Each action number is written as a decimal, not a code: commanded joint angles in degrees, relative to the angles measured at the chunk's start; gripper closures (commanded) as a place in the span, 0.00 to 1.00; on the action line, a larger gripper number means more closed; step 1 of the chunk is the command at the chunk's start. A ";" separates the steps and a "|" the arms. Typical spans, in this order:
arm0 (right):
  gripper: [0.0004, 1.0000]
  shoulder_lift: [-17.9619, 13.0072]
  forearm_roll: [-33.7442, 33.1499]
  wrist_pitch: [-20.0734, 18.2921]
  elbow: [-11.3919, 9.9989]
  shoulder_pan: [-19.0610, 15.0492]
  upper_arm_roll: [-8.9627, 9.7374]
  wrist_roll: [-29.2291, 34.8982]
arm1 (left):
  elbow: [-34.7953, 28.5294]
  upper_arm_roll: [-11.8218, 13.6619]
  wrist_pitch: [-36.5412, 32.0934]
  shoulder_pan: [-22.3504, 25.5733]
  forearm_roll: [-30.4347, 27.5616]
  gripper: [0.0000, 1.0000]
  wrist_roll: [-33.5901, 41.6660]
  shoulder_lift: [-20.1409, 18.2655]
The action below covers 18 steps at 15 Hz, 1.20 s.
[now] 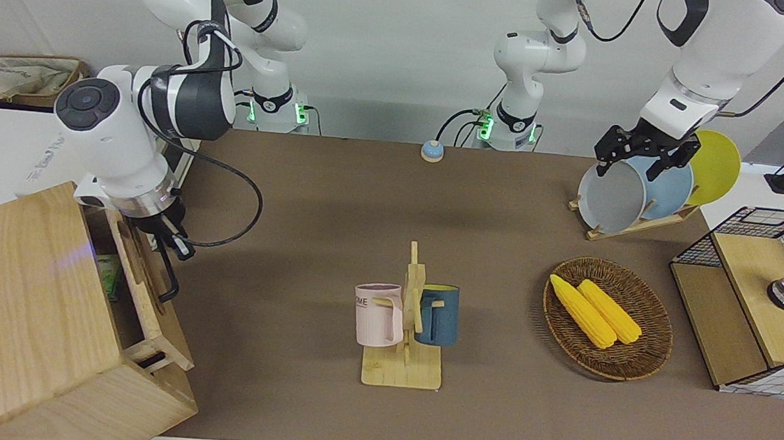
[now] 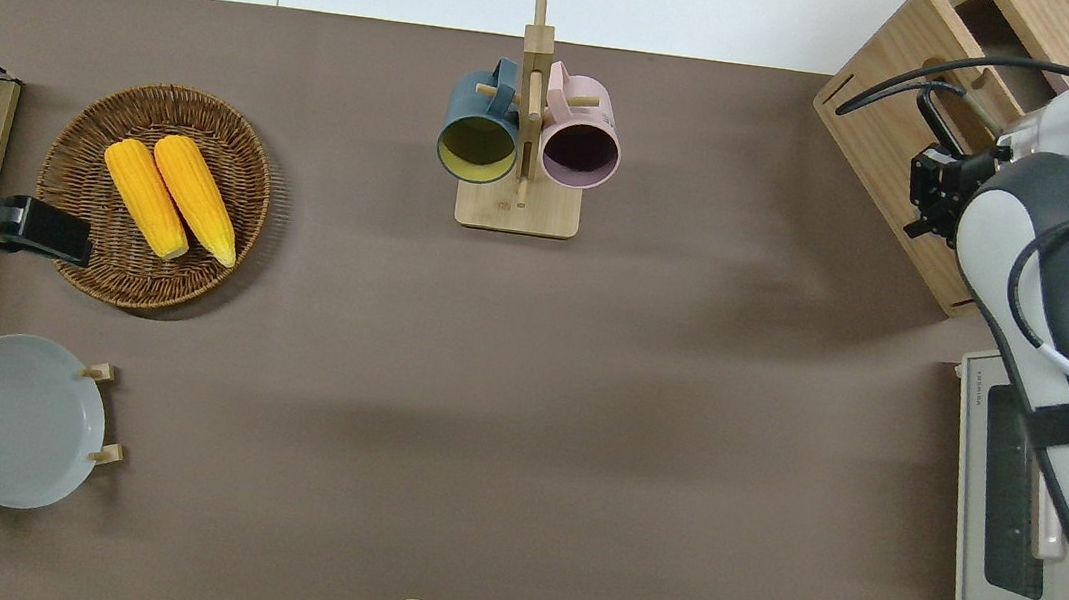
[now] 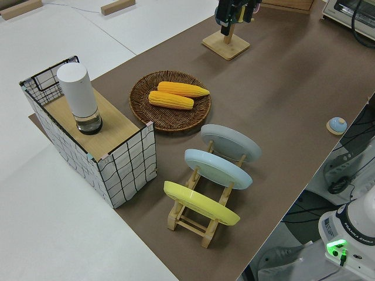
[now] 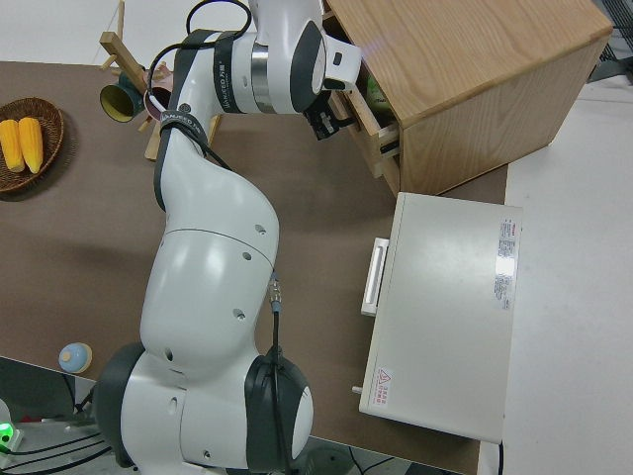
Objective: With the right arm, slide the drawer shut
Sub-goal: 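Press the right gripper against the drawer front until fully shut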
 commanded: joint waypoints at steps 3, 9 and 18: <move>1.00 4.11 -0.02 -1.11 4.85 -2.89 1.39 -3.00 | 0.49 0.02 -1.03 -0.39 1.02 0.01 -0.60 -0.25; 1.00 5.52 -0.72 -2.43 7.40 -5.27 3.94 -3.17 | 0.49 0.02 -1.03 -0.39 1.02 0.01 -0.60 -0.25; 1.00 5.61 -1.51 -2.61 7.58 -5.18 4.29 -3.09 | 0.49 0.02 -1.03 -0.39 1.02 0.01 -0.60 -0.25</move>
